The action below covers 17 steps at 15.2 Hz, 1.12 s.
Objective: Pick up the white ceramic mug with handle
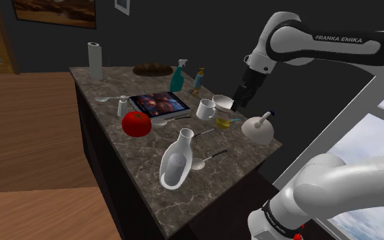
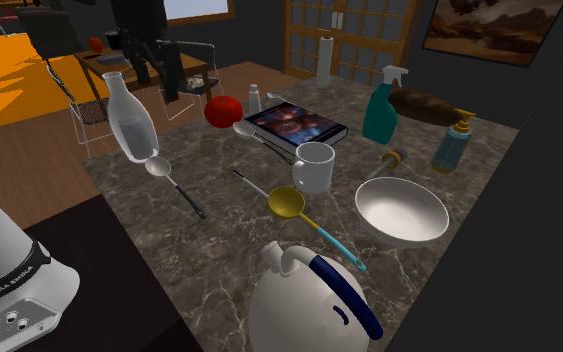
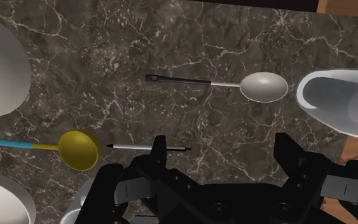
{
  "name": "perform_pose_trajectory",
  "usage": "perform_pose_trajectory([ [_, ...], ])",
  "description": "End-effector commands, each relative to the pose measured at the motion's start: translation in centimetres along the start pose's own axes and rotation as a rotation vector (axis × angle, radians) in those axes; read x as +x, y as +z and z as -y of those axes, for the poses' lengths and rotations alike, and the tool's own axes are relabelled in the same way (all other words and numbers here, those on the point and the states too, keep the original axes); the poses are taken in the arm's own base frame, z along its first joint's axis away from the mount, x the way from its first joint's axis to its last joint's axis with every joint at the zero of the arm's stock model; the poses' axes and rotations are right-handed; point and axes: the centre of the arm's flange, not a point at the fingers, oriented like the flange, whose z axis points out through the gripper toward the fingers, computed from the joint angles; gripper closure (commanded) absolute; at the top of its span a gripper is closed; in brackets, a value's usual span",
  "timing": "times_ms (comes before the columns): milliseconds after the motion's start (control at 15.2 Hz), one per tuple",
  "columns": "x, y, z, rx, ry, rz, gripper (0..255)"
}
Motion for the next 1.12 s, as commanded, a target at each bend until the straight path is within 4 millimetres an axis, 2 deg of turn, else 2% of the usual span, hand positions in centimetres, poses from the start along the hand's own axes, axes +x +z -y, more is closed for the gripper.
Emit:
perform_pose_trajectory([
  [0, 2.1, 1.3, -1.0, -0.008, 0.004, -0.007, 0],
  [1056, 17.0, 10.6, -11.1, -0.061, 0.037, -0.047, 0],
])
